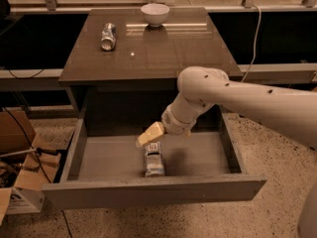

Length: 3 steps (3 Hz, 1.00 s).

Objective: Pick blue plastic bottle from top drawer and place on counter

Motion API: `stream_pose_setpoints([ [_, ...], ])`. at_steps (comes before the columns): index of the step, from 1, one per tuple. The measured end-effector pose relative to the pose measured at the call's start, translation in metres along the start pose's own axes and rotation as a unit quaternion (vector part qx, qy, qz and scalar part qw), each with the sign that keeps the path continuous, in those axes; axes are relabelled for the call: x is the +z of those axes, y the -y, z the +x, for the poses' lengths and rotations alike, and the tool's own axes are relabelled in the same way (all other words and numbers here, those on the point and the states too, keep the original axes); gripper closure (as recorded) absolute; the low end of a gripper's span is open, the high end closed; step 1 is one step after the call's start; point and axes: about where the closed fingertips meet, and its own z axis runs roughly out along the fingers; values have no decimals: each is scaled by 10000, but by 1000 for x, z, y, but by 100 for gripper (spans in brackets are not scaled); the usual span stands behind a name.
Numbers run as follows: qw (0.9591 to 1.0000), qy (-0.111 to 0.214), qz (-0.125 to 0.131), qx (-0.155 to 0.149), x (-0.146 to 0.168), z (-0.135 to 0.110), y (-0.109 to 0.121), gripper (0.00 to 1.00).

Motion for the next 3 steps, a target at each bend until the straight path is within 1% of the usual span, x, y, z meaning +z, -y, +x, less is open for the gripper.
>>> stream_pose_setpoints([
  [1, 9990, 15, -131, 427, 33, -6, 5, 0],
  [2, 9962, -156, -167, 837, 59, -2, 9, 17],
  [3, 9957, -182, -164, 897, 57, -3, 8, 41],
])
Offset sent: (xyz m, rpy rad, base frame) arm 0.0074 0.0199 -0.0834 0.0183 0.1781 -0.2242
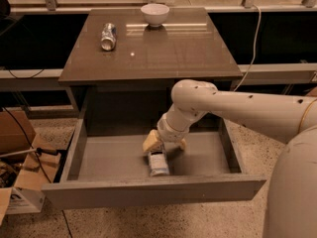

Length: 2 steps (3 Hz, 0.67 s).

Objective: Pick blue plastic bottle from top drawer and place on counter

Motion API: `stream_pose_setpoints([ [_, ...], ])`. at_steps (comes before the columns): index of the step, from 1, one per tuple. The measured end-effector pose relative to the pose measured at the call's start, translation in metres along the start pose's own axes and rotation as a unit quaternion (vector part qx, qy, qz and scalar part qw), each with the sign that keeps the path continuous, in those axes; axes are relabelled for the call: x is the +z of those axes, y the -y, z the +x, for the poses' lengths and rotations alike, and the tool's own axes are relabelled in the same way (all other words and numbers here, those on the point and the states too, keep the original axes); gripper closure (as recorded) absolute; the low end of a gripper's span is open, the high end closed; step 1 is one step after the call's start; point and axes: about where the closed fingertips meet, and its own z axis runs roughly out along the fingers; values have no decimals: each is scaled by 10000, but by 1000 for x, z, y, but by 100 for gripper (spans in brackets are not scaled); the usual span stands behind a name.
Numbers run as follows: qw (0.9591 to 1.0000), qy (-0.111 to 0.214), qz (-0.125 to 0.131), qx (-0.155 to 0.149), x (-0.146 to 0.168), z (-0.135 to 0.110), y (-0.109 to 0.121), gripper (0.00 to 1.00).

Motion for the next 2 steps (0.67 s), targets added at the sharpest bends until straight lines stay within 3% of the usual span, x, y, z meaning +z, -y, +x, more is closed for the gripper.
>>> stream_pose_setpoints([
  [1, 10000, 0, 0, 0, -4, 0, -2, 64],
  [2, 9995, 160, 208, 190, -23, 4, -5, 87],
])
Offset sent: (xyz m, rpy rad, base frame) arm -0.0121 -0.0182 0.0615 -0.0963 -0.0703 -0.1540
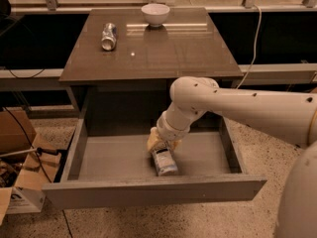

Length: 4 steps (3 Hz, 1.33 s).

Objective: Pick blue plastic bottle from top drawer and place on counter

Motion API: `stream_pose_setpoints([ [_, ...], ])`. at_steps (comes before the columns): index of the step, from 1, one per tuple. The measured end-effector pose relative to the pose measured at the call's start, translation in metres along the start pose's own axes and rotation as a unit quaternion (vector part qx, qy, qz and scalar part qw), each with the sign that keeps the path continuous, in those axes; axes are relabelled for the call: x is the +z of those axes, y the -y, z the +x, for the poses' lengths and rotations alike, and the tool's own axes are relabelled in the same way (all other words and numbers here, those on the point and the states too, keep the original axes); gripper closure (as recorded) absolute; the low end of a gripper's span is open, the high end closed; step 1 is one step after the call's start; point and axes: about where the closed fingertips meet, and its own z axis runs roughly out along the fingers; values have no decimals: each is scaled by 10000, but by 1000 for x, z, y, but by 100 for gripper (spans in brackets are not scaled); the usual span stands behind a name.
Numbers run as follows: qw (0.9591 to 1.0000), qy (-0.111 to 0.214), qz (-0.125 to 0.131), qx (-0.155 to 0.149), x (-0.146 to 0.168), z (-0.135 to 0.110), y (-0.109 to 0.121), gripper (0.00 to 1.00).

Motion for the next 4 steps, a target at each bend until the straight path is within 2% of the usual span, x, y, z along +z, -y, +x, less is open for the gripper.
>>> stream_pose_setpoints([
  [1, 9993, 343, 49, 131, -37, 6, 0, 100],
  [2, 9961, 846, -232, -71, -94, 11, 5, 100],
  [3, 9853, 1307, -1097, -111, -125, 6, 6, 100],
  [4, 9644, 1894, -1833, -226, -182, -3, 30, 100],
])
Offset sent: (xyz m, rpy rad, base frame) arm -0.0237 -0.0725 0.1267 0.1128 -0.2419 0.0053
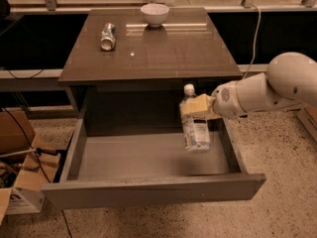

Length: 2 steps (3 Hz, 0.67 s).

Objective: Pick blue plastic bottle from top drawer and place on counter

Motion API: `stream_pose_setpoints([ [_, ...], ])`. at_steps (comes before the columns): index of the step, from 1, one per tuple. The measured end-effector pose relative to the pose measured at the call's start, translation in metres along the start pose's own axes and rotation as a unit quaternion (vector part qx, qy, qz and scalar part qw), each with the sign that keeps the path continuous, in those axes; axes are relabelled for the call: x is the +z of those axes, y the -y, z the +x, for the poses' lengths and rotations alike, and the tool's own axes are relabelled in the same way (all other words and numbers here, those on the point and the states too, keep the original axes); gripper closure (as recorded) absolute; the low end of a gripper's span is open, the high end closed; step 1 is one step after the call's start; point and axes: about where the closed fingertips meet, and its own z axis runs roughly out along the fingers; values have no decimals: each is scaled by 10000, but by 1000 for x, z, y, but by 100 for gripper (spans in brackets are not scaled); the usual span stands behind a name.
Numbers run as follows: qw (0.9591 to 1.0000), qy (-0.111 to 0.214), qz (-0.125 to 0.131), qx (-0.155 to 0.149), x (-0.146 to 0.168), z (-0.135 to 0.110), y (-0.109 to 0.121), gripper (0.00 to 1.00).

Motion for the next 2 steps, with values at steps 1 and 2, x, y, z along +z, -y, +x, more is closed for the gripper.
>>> stream_pose_setpoints([
  [1, 9966, 472, -231, -632, -53, -44, -5, 100],
  [2, 9896, 914, -137, -1103, -94, -108, -13, 100],
])
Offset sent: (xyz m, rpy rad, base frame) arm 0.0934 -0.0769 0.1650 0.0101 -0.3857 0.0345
